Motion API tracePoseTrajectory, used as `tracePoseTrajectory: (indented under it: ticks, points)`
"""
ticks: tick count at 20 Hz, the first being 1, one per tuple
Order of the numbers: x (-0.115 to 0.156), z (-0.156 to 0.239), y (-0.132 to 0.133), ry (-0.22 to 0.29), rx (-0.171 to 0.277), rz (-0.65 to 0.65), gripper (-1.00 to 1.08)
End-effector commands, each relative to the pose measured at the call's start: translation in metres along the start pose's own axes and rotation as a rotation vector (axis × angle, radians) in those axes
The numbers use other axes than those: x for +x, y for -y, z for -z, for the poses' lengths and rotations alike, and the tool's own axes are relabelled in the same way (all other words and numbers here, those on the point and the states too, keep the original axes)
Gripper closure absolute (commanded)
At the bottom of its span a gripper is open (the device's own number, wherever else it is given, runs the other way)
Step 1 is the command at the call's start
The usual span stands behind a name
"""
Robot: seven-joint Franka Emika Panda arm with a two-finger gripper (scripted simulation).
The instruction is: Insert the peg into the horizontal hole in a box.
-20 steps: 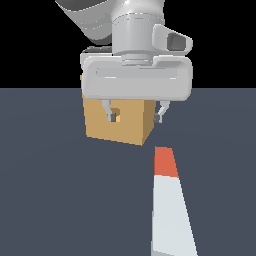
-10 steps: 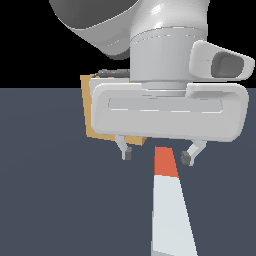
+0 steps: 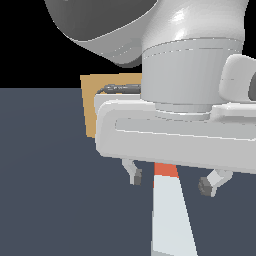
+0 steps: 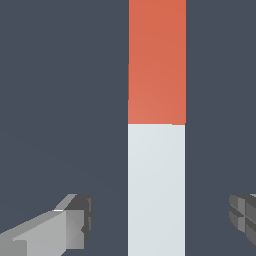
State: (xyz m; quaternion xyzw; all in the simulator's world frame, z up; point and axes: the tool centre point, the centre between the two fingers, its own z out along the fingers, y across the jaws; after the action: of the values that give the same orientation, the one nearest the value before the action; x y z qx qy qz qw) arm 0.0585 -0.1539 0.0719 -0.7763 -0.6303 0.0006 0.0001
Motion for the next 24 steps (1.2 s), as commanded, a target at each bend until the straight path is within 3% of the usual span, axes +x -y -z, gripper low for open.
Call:
tracePoseTrajectory:
  ticks: [1,20,21,24]
  points:
    - [-0.001,-0.001,-0.001,-0.001,-0.001,-0.002,-0.92]
    - [-0.001,-0.051,-0.002,-0.001,-0.001,-0.003,-0.92]
    - [-0.001,-0.051,-0.002,-0.001,-0.001,-0.003,1.08]
    - [-0.001,-0.051,-0.002,-0.001,-0.001,-0.003,1.08]
